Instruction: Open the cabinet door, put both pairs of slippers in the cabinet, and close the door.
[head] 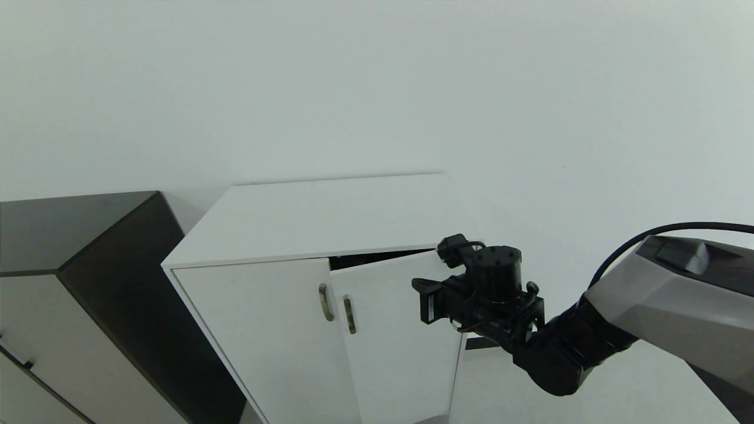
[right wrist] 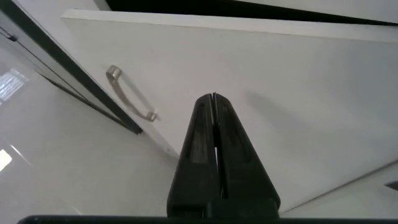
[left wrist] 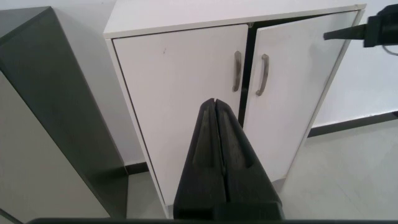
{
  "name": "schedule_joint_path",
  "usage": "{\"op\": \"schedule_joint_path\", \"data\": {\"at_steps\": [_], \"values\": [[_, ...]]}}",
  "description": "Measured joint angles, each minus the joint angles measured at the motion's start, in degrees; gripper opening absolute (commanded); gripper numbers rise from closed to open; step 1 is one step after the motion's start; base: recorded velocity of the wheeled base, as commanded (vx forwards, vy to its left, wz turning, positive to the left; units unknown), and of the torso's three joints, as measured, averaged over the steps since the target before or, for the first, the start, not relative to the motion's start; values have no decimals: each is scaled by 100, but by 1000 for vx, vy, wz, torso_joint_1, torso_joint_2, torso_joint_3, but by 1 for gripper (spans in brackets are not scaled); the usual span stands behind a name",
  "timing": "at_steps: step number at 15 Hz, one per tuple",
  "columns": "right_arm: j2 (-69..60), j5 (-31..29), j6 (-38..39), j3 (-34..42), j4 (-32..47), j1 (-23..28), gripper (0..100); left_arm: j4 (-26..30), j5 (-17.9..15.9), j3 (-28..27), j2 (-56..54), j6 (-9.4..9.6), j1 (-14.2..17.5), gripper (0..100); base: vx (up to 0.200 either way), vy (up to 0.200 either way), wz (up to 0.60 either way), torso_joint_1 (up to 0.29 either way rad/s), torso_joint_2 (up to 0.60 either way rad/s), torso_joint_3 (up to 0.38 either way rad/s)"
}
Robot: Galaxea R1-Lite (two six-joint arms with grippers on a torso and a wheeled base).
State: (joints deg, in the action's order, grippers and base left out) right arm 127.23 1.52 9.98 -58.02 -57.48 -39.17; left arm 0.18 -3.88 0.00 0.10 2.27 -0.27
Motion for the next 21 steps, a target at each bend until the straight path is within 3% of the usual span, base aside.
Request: {"op": "schedule_joint_path", "data": {"at_steps": [13, 18, 21], "values": [[628, -20, -9, -1069, 468, 422, 0, 0, 2, 0, 0, 0, 0, 0, 0, 0, 0, 0, 0, 0], [662, -41, -13, -1017, 427, 439, 0, -2, 0, 0, 0, 0, 5, 0, 0, 0, 0, 0, 0, 0], [397, -62, -22, -457, 282, 402, 0, 0, 0, 0, 0, 2, 0, 0, 0, 0, 0, 0, 0, 0]]}}
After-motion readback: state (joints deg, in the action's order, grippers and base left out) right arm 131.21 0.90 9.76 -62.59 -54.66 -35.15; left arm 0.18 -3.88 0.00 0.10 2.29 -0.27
